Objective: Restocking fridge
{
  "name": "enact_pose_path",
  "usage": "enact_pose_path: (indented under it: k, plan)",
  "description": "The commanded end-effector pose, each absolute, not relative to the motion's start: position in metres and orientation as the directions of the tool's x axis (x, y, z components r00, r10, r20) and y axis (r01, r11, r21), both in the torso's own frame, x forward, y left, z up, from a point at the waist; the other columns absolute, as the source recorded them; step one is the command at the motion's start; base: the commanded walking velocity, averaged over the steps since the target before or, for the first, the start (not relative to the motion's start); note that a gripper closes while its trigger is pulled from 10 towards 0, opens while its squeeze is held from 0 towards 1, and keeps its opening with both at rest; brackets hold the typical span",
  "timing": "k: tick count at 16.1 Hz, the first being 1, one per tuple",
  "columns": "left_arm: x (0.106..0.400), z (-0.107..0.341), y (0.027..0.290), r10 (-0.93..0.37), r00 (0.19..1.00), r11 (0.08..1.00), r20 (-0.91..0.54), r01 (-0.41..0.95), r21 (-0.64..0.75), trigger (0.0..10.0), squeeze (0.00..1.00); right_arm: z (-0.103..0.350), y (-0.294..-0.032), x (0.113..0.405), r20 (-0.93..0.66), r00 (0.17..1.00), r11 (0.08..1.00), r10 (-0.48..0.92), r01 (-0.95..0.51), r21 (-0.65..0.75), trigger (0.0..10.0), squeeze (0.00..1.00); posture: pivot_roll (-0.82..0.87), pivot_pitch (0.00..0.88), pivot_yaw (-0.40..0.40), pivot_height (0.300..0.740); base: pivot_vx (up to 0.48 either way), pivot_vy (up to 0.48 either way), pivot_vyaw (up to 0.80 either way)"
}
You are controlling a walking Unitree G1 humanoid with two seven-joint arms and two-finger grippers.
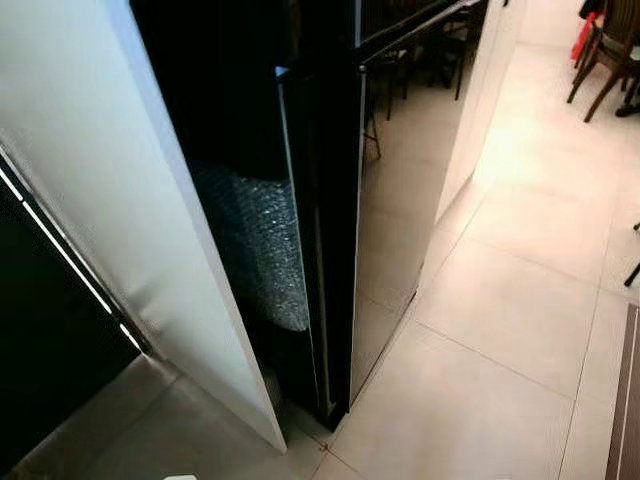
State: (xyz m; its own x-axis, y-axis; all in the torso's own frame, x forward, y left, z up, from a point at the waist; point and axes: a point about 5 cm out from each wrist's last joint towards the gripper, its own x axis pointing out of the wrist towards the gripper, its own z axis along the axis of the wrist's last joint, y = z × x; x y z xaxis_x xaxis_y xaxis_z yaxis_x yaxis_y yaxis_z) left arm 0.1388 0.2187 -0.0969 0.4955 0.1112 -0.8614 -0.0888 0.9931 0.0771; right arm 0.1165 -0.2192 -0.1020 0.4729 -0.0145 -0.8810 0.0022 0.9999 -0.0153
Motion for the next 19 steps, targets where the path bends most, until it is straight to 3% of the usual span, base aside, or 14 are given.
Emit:
enact_pose_path:
  k: [1, 5, 19]
  plan:
    - [0.135, -0.097, 0.223, 0.123, 0.477, 0.992, -0.870, -0.089, 0.092, 10.0, 0.00, -0.102, -0.218, 0.118, -0.881, 0.473, 0.999, -0.021, 0.037, -0.004, 10.0, 0.00, -0.02, 0.000, 0.021, 0.740, 0.000, 0.000, 0.00]
    - [0.136, -0.098, 0.222, 0.114, 0.472, 0.993, -0.874, -0.065, 0.095, 10.0, 0.00, -0.101, -0.217, 0.124, -0.871, 0.490, 0.998, -0.035, 0.056, -0.009, 10.0, 0.00, -0.08, 0.000, 0.038, 0.740, 0.000, 0.000, 0.00]
    - [0.136, -0.098, 0.222, 0.106, 0.472, 0.994, -0.875, -0.041, 0.098, 10.0, 0.00, -0.099, -0.221, 0.128, -0.871, 0.488, 0.996, -0.061, 0.090, -0.020, 10.0, 0.00, -0.12, 0.000, 0.062, 0.740, 0.000, -0.400, 0.00]
